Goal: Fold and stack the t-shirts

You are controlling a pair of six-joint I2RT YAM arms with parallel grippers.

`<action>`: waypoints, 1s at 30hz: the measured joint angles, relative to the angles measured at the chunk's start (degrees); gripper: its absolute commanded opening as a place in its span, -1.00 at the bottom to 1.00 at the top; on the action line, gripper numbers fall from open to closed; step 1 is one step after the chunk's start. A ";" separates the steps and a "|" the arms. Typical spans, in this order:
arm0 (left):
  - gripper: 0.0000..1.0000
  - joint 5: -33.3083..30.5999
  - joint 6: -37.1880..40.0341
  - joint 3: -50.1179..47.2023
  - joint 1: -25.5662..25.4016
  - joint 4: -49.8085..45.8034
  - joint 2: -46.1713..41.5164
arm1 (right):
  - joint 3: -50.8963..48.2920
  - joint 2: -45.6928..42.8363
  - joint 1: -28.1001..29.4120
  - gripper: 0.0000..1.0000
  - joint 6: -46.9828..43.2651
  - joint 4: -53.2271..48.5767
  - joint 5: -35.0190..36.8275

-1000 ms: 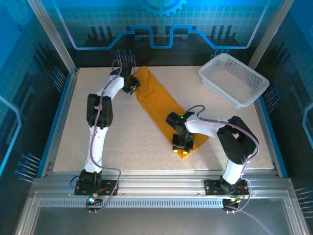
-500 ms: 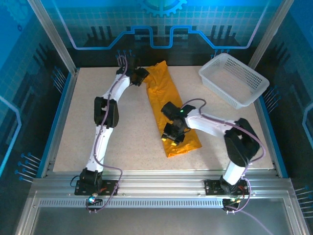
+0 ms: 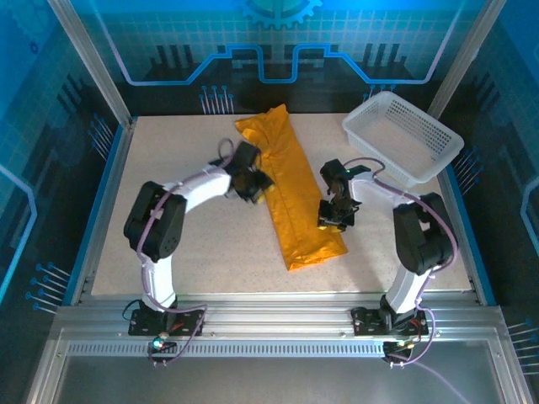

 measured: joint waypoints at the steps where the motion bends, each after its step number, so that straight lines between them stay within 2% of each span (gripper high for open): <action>1: -0.19 0.59 -1.18 -1.51 -2.05 -0.02 0.50 | -0.02 1.14 0.15 -0.36 -0.83 -0.02 0.02; 5: -0.24 1.44 -5.38 -3.56 -6.47 2.71 1.81 | -1.22 3.23 1.25 -0.37 -2.05 0.87 -0.09; 10: -0.28 1.81 -7.96 -8.90 -5.81 7.19 -0.02 | -2.05 3.13 5.84 -0.37 -1.07 1.11 -0.24; 15: -0.27 1.20 -8.35 -20.81 -2.19 7.89 -9.16 | -2.45 3.04 12.79 -0.35 3.63 1.42 -3.34; 19: -0.16 2.10 -7.10 -28.61 3.58 8.31 -15.76 | -2.38 3.21 17.64 -0.31 8.74 3.13 -6.54; 22: -0.04 4.07 -5.22 -29.77 6.08 9.05 -16.76 | -2.38 3.34 19.47 -0.27 12.24 4.33 -7.89; 26: 0.07 4.22 -1.95 -28.44 6.21 7.48 -16.81 | -3.02 2.69 19.26 -0.20 16.28 5.33 -8.41; 30: 0.03 1.01 1.09 -27.26 6.21 0.44 -19.71 | -6.19 -2.14 18.82 -0.11 18.91 5.29 -7.93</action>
